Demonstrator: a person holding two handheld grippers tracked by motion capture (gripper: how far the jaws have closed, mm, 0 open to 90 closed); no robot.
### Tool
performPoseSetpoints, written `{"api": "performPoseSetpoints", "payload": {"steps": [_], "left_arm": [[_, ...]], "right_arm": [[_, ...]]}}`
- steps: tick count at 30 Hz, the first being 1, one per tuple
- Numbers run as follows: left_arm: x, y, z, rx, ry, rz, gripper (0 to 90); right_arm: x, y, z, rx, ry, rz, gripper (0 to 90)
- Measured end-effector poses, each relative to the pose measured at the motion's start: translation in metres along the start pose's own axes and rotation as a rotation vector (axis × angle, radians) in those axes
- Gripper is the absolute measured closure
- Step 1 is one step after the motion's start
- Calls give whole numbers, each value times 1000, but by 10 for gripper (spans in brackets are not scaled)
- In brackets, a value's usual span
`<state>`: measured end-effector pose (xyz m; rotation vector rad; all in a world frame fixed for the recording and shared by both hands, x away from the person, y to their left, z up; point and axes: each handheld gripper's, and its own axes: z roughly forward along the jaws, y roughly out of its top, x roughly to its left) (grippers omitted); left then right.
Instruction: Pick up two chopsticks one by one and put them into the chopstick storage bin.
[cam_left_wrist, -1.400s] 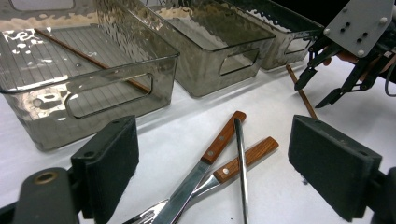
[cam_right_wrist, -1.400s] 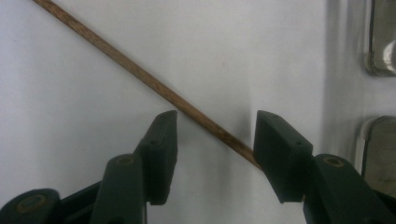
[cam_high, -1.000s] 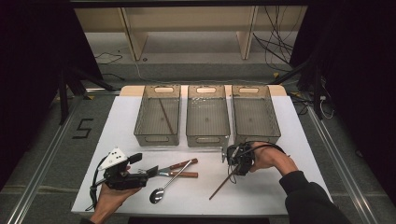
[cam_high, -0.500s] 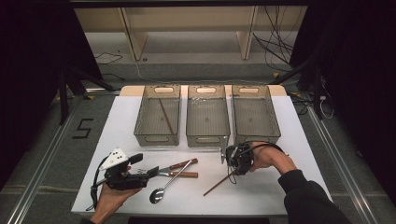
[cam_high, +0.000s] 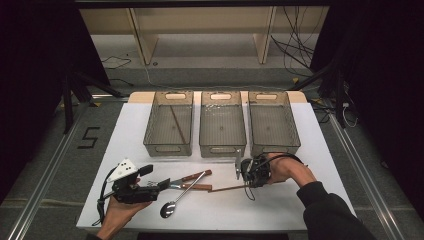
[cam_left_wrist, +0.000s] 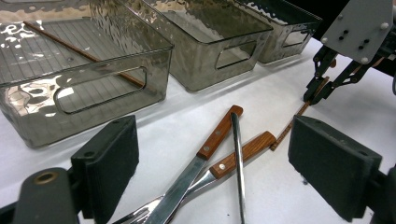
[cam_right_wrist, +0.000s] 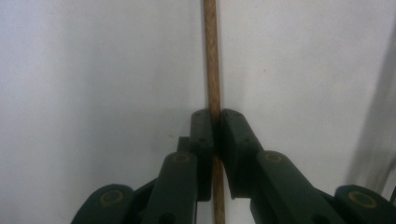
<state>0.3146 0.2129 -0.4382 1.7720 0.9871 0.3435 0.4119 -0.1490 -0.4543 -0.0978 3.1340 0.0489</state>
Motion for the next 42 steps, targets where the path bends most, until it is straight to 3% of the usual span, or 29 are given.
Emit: {"api": "performPoseSetpoints", "payload": {"steps": [10,16,19,26,31,36,42], "left_arm": [[1,0,0,4,2,-2,158],[1,0,0,5,4,0,158],[1,0,0,6,5,0,158],[1,0,0,8,8,-1,158],[1,0,1,7,8,0,158],[0,1,1,8,8,-5,158],[-2,5,4,3,-4,-30,158]], "right_arm": [[3,-4,-5,-6,15,-5,856],[6,-9,-15,-65,3,-8,856],[7,-11,-22,-101,-11,14,856],[4,-10,-37,-209,-61,95,856],[2,-6,-48,-295,-68,171,856],[1,0,-52,-400,-98,255,856],[3,5,-56,-514,-91,377,856]]}}
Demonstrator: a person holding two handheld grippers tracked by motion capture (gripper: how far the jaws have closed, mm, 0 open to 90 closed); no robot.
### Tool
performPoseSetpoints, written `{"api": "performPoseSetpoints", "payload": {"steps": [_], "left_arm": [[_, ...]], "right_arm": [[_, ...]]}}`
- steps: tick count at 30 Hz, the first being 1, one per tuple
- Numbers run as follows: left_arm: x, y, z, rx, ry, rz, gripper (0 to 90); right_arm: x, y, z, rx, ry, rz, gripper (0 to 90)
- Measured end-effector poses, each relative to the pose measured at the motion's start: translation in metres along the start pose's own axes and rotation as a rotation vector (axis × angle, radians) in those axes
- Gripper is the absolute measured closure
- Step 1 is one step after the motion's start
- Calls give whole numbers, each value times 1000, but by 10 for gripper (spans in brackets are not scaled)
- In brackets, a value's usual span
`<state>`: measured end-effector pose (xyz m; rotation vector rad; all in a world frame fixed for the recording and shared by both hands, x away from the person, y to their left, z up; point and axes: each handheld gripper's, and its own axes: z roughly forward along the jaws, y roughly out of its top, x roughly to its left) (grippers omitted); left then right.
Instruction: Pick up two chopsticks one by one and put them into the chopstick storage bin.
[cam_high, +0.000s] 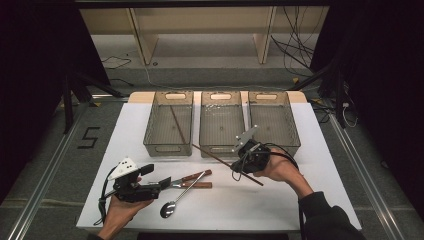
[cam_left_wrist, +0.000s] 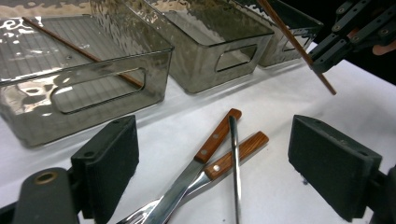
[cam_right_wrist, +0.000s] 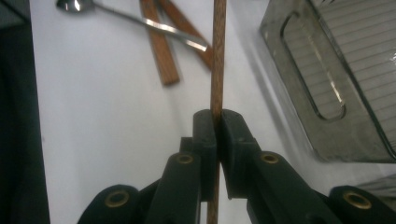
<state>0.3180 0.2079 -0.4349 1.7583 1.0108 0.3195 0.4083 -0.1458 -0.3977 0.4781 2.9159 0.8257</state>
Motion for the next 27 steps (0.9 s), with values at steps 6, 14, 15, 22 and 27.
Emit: {"api": "performPoseSetpoints", "payload": {"steps": [6,14,15,22,27], "left_arm": [[-8,12,9,-5,-17,-23,159],[-21,36,32,13,-59,-48,160],[-23,38,35,18,-64,-51,161],[-30,51,50,27,-83,-89,177],[-33,59,62,32,-109,-123,204]], "right_arm": [[4,5,-1,-71,-19,84,856],[16,10,0,-153,-40,181,855],[17,10,0,-172,-45,183,855],[31,8,3,-258,-87,224,855],[39,7,4,-294,-98,225,854]]}}
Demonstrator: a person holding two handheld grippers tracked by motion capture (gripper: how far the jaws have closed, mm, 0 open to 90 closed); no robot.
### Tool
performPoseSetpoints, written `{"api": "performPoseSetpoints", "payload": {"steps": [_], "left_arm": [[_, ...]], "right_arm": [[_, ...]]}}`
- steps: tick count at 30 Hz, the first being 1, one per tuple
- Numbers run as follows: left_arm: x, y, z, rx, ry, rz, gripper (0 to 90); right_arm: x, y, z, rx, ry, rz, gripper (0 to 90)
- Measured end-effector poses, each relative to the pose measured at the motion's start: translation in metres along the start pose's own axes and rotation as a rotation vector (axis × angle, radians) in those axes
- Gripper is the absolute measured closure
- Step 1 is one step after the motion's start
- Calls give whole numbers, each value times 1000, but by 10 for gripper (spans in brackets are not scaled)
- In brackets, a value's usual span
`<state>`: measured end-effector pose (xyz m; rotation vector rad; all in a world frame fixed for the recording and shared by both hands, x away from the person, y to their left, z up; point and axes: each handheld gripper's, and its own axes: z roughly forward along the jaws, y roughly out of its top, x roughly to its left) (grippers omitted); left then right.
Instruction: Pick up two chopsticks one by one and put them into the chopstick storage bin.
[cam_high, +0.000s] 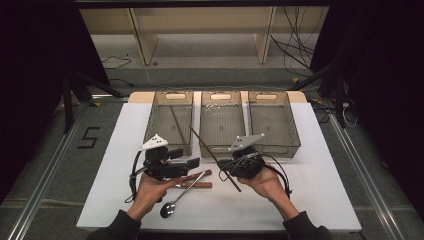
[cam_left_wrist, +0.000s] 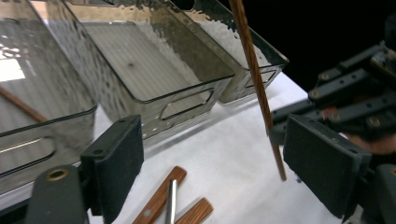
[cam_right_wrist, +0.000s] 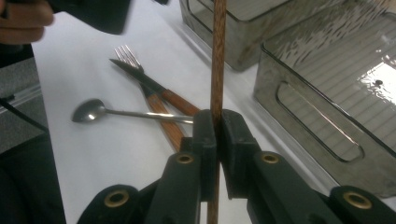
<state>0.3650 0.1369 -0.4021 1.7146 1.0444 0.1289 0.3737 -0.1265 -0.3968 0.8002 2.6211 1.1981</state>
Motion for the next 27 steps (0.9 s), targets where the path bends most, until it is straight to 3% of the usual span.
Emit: {"api": "performPoseSetpoints", "payload": {"steps": [13,20,27], "left_arm": [[-6,7,17,12,-59,-49,313],[-7,5,24,31,-83,-56,451],[-7,3,27,43,-134,-82,619]], "right_arm": [[13,-2,6,-38,-6,5,854],[17,-2,9,-52,-1,8,854],[18,-2,9,-65,-1,20,854]]}}
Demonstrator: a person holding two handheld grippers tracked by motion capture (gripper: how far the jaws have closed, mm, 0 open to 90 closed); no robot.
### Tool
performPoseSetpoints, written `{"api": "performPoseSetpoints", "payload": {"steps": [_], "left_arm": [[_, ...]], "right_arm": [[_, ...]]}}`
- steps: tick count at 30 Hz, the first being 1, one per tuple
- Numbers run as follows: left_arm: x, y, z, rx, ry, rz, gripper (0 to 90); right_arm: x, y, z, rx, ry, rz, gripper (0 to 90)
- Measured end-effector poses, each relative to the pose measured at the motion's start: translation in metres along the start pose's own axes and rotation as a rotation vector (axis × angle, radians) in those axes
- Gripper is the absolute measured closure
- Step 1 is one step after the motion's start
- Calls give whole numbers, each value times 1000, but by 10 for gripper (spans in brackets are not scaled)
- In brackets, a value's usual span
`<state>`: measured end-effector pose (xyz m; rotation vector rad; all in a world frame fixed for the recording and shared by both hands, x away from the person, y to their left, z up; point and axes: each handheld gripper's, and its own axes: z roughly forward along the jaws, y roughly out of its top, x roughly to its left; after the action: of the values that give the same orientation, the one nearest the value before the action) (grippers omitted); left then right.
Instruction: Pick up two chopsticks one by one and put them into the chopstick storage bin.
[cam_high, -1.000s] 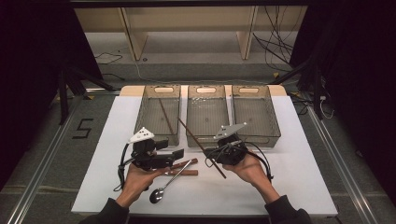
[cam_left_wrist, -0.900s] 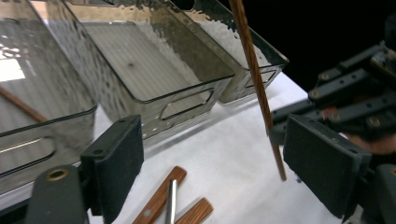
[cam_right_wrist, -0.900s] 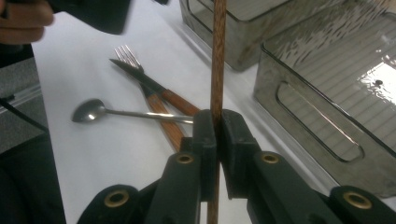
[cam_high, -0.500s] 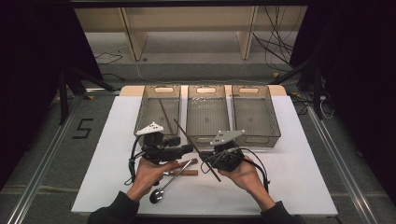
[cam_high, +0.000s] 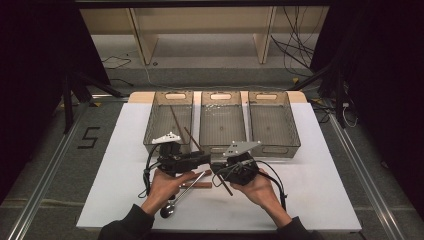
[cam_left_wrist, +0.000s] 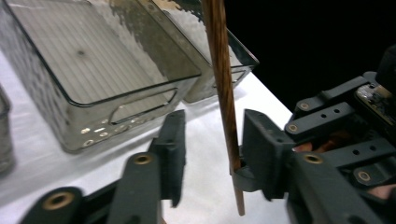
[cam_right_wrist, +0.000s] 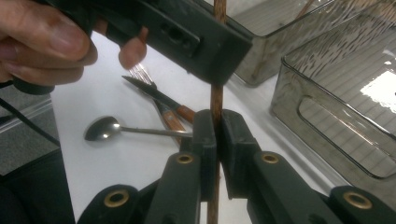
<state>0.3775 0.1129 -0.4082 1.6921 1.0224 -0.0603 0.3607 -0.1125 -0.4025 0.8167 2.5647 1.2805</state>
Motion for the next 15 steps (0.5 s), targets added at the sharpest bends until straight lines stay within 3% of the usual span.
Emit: {"api": "performPoseSetpoints", "payload": {"steps": [15], "left_arm": [[-1,0,1,-11,-78,-23,829]], "right_arm": [[1,-1,0,-20,-2,3,852]]}}
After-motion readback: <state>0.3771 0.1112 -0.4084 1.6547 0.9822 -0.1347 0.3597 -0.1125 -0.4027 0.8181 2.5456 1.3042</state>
